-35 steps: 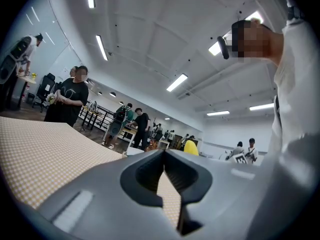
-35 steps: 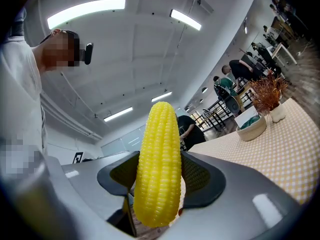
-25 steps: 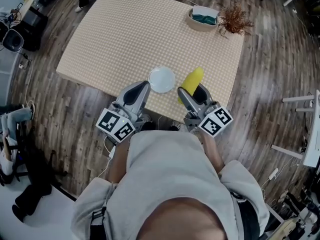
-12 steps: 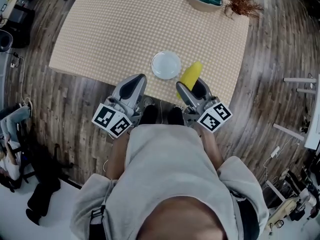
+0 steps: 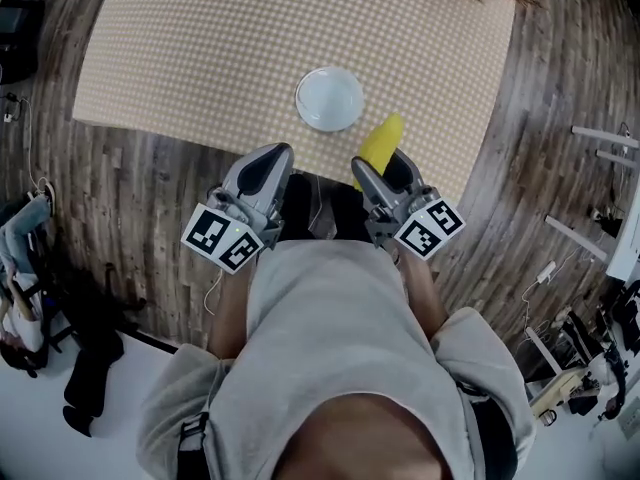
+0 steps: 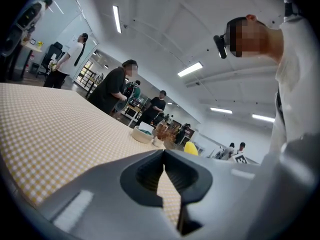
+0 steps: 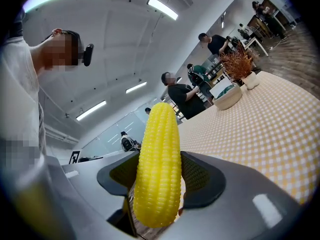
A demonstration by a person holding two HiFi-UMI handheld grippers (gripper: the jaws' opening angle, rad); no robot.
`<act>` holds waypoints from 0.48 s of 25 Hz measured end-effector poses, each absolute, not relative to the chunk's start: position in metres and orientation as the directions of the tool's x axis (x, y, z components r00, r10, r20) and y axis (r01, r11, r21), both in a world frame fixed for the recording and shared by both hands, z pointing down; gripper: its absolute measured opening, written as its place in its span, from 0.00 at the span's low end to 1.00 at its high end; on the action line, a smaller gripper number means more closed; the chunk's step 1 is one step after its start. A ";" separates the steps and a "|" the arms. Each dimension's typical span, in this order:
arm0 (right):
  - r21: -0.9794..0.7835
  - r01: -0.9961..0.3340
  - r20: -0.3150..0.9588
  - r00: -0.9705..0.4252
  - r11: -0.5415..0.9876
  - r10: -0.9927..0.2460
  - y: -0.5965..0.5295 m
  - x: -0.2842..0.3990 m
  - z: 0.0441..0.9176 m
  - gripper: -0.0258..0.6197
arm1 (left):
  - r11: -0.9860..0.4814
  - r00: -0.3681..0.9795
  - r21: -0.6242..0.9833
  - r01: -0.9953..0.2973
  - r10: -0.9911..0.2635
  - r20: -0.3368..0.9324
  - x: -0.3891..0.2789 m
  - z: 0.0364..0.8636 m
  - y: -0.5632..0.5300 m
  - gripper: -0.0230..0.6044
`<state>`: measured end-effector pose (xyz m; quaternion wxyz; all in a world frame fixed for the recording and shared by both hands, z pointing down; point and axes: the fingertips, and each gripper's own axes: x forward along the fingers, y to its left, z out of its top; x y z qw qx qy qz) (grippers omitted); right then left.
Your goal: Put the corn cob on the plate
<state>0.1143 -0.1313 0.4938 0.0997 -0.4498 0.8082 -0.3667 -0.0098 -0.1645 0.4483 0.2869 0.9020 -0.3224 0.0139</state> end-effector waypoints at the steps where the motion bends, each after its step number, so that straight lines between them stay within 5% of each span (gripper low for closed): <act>1: -0.683 -0.656 0.179 -0.577 0.321 -0.797 -0.131 0.114 0.499 0.44 | -0.621 0.791 0.515 -0.591 -0.572 0.217 -0.010 0.453 -0.163 0.05; 12: -0.518 -0.762 0.321 -0.595 0.390 -0.737 -0.152 0.113 0.535 0.44 | -0.586 0.781 0.548 -0.596 -0.582 0.228 -0.014 0.467 -0.169 0.05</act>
